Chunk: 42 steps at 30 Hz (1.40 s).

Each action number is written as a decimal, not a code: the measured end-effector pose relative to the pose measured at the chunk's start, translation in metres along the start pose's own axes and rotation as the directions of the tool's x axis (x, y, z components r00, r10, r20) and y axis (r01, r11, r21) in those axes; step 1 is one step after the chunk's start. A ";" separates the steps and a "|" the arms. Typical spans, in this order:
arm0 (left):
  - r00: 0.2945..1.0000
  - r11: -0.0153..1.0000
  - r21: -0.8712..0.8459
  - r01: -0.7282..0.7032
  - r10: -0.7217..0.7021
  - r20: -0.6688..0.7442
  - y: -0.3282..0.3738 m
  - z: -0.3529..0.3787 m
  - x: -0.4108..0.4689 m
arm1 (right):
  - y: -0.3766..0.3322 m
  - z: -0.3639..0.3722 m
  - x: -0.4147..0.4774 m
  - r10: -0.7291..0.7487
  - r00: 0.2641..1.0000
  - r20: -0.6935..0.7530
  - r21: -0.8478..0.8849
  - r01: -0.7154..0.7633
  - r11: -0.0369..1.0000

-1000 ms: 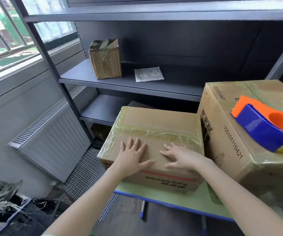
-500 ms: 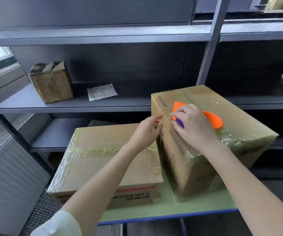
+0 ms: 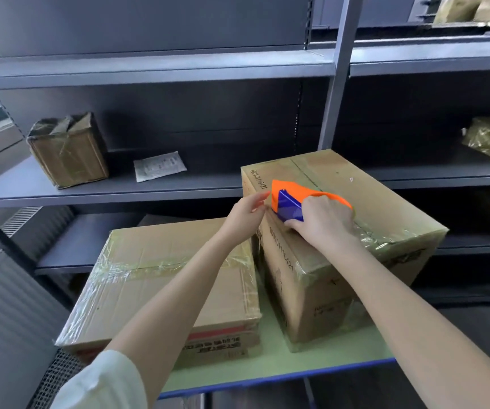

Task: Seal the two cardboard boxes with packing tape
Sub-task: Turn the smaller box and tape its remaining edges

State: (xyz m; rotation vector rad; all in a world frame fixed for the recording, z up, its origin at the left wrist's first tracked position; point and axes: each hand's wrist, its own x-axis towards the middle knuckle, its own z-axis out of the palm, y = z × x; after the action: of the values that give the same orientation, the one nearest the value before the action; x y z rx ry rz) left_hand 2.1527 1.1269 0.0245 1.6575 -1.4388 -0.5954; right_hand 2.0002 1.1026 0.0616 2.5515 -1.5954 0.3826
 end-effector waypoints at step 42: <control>0.768 0.735 -0.473 0.486 -0.617 -0.170 -0.204 -0.223 -0.160 | -0.269 0.074 -0.025 -0.566 0.736 0.372 0.156 0.551 0.819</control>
State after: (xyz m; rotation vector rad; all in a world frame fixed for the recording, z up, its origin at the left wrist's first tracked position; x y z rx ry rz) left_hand 2.4083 1.3409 -0.0521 1.7370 -0.5037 -0.8471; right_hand 2.2420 1.2264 -0.0048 3.1057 -0.7906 -0.1995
